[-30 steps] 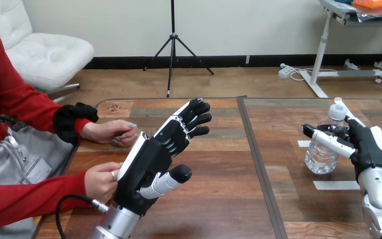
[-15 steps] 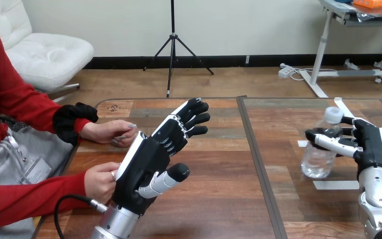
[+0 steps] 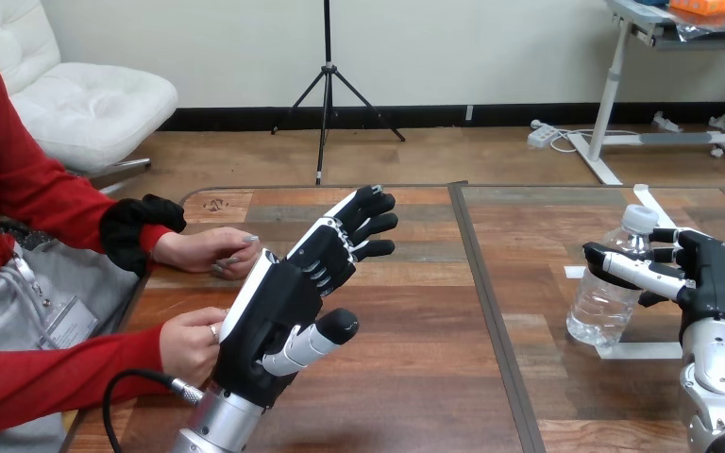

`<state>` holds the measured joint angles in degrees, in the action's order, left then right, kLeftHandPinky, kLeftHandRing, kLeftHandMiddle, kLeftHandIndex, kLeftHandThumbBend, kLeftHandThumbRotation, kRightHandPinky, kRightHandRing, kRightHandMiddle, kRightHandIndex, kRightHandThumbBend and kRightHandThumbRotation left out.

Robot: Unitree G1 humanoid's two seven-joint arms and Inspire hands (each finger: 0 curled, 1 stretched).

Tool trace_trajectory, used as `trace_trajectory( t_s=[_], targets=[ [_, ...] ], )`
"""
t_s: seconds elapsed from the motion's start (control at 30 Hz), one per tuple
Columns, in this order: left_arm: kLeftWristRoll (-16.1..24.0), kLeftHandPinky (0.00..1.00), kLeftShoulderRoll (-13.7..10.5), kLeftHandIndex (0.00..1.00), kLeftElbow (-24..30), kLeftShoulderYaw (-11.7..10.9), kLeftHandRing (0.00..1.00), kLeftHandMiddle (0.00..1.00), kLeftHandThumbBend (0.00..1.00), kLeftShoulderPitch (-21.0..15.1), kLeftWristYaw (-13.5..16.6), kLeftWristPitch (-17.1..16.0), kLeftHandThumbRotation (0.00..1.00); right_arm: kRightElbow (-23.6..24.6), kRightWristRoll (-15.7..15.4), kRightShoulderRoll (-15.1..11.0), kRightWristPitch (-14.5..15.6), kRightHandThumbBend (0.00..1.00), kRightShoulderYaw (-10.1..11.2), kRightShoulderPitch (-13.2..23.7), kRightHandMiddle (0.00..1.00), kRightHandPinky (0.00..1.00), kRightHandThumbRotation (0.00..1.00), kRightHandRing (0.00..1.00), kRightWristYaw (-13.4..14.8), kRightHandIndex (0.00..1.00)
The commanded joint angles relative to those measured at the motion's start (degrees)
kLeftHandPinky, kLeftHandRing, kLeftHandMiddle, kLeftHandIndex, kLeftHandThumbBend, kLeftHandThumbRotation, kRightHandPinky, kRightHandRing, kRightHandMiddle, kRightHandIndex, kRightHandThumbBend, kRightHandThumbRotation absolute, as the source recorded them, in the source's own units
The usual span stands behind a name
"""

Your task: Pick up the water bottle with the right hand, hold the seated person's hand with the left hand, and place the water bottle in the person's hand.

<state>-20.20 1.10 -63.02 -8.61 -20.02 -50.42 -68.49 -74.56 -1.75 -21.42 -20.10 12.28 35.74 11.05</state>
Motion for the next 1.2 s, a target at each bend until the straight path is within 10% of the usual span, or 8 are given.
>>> trace_trajectory(
  t_s=[0.0,1.17],
  targets=[
    [-1.5,0.81,0.3,0.89,2.1,-0.8,0.88,0.90,0.99,-1.6,-0.4,-0.8,0.74,0.3,0.8,1.0,-1.3,0.89,0.9,3.4,0.43,0.26,0.00,0.33,0.6,0.45],
    [-2.0,0.82,0.8,0.90,1.8,-1.1,0.88,0.90,0.99,-1.7,-1.6,-1.0,0.74,3.6,10.2,4.3,-5.9,0.82,6.9,2.7,0.40,0.27,0.00,0.32,-7.6,0.43]
  ],
)
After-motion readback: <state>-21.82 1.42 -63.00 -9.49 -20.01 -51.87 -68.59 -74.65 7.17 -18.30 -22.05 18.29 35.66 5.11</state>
